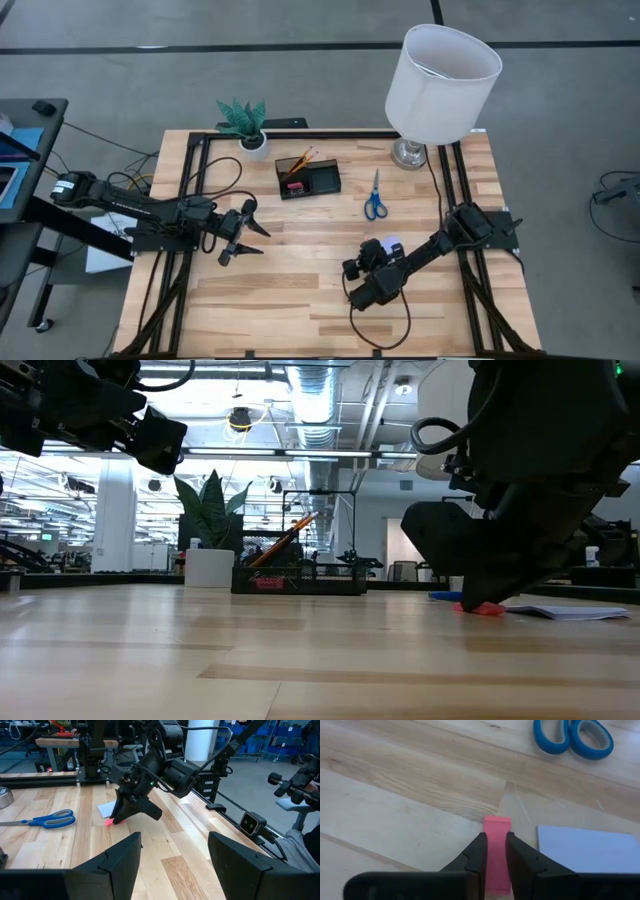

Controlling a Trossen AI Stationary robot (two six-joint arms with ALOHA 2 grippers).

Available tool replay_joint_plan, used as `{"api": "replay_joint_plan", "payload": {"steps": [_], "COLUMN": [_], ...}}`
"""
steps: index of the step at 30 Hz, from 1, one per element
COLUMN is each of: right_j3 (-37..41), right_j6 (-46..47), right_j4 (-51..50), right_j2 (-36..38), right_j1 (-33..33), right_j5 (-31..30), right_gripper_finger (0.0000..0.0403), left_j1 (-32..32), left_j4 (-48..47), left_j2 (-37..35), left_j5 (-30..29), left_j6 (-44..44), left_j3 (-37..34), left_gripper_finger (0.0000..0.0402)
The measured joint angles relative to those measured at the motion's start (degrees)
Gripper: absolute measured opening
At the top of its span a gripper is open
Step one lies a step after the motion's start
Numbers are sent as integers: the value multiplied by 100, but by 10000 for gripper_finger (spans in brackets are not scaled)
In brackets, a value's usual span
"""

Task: Pick and place office supplies into organizer
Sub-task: Put the pink eraser into the black desk organizer

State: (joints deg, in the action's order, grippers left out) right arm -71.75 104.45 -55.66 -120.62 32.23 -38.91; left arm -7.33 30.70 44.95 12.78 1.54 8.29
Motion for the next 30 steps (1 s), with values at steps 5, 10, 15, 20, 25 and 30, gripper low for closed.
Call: {"api": "replay_joint_plan", "payload": {"steps": [5,10,15,20,25,30], "right_j3": [0,-123,-378,-649,-933,-1235], "right_j6": [-97,-315,-734,-1220,-1927,-2817], "right_j4": [-81,-114,-181,-349,-389,-365], "right_j2": [17,20,28,31,33,35], "right_j1": [-52,-143,-268,-454,-761,-1152], "right_j5": [-34,-135,-329,-484,-606,-621], "right_gripper_finger": [51,51,51,51,52,52], "left_j1": [0,0,0,2,2,1], "left_j4": [0,0,0,0,0,-2], "left_j2": [0,0,0,0,0,0], "left_j5": [0,2,4,29,31,28], "left_j6": [0,0,0,-2,-2,-6], "left_j3": [0,0,0,0,0,0], "left_gripper_finger": [223,223,223,223,223,223]}}
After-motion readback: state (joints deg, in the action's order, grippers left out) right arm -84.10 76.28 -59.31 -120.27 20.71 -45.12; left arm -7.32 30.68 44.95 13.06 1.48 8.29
